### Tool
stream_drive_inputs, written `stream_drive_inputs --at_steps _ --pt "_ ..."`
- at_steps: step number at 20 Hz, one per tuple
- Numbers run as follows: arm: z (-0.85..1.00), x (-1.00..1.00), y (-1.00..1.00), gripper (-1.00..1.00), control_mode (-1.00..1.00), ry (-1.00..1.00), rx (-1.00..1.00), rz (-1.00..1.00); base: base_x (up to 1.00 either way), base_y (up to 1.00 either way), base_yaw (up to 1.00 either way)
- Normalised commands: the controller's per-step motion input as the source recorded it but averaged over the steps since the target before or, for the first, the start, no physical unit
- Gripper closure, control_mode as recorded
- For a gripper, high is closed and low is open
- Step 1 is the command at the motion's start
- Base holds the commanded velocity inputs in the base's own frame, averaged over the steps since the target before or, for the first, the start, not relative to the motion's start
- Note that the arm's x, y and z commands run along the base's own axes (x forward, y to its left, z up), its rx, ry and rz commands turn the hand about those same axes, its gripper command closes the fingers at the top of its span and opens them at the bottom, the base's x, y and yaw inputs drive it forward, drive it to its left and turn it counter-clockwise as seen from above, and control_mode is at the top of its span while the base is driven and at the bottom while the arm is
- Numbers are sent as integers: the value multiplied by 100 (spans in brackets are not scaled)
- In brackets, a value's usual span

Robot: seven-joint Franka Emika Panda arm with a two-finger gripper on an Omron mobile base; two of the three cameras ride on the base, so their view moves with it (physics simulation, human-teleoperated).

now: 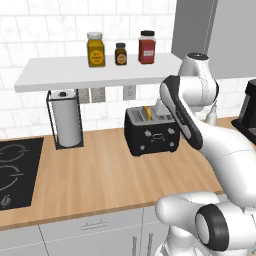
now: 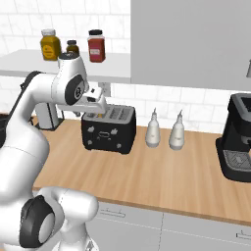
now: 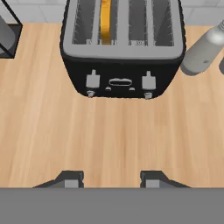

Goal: Start the toaster. Once the lever pops up, take the bread to the plate on the dining counter.

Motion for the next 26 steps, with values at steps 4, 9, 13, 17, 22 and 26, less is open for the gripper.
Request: stream_drive_inputs --at_steps 4,9,13,17,22,26 --pt "-3 -4 3 -100 -100 0 0 0 0 0 0" --pt "-25 2 10 -100 -100 -5 0 0 0 0 0" --pt "-26 8 19 -100 -100 -8 0 0 0 0 0" --pt "-39 6 18 -100 -100 0 0 1 0 0 0" --pt "-48 8 29 -100 -100 0 0 0 0 0 0" --pt "-48 9 18 -100 -100 -1 0 0 0 0 0"
